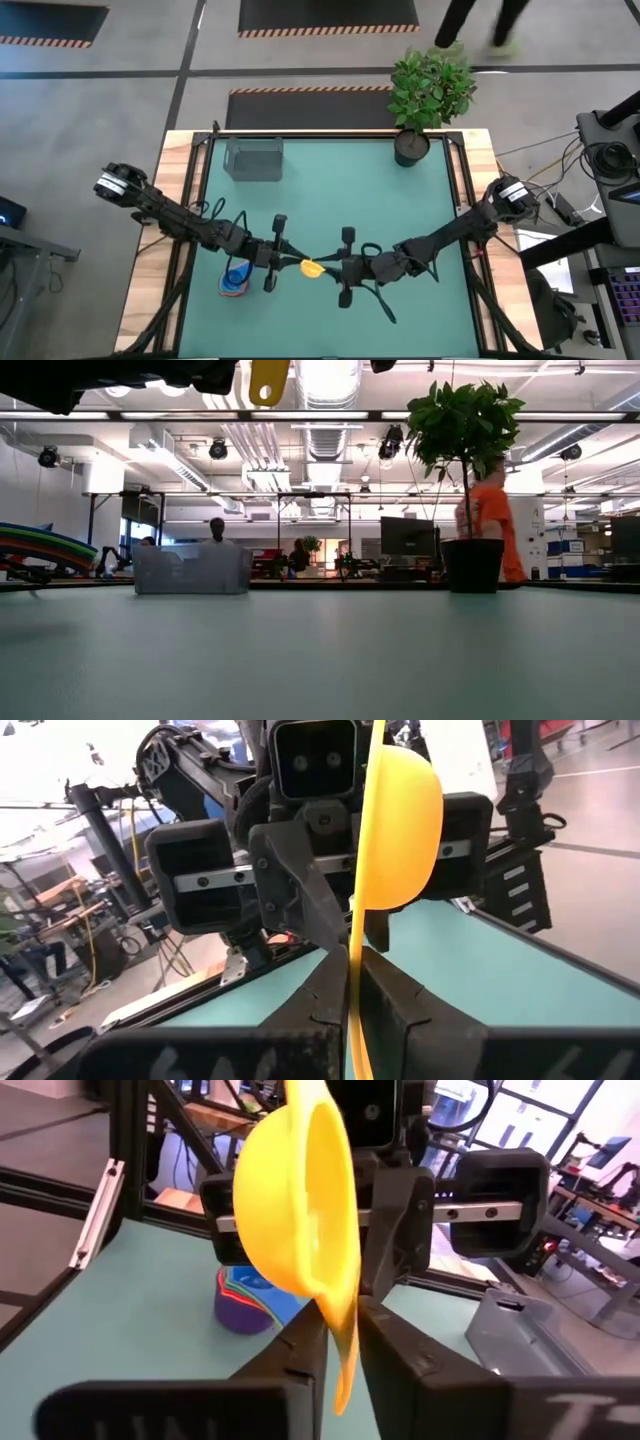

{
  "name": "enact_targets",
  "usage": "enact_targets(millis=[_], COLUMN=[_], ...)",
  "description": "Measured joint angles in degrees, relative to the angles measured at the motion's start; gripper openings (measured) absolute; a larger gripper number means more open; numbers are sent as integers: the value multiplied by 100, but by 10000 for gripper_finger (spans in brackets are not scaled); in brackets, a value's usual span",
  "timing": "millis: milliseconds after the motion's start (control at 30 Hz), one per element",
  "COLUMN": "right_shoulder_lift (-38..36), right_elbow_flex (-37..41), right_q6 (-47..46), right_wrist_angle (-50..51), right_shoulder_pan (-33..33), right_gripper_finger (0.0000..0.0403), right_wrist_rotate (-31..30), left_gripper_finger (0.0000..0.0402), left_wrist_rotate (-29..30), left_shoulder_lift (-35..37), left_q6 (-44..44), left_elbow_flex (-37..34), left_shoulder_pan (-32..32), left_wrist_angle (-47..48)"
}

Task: Nest measuring cups in basket
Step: Stack the yellow measuring cup on top of the blue measuring cup

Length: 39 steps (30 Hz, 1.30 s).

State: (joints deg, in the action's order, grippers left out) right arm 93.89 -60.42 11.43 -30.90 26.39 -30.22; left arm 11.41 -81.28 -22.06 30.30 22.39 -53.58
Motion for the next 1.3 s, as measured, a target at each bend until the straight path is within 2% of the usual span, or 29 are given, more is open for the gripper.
enact_targets(millis=[167, 367, 667, 867, 1033, 1300], right_shoulder_lift=[0, 0, -43, -85, -90, 11], right_elbow_flex=[0, 0, 0, 0, -28, -453], right_q6=[81, 80, 78, 69, 118, 167], right_wrist_angle=[-29, -34, -5, 57, 88, 623], right_shoulder_pan=[0, 2, 6, 25, 35, 39], right_gripper_finger=[14, 9, 9, 8, 8, 8], right_wrist_rotate=[-41, -42, 17, 30, -85, -129], left_gripper_finger=[0, 9, 63, 115, 145, 155], left_wrist_rotate=[0, -7, 11, 83, 418, 732], left_shoulder_lift=[-2, -2, 97, 356, 898, 2464], left_q6=[4, 99, 177, 203, 155, 456], left_elbow_flex=[0, 0, 0, 0, 0, 0], left_shoulder_pan=[-2, -2, -4, -4, 93, 365], left_wrist_angle=[0, 4, 144, 668, 1313, 2789])
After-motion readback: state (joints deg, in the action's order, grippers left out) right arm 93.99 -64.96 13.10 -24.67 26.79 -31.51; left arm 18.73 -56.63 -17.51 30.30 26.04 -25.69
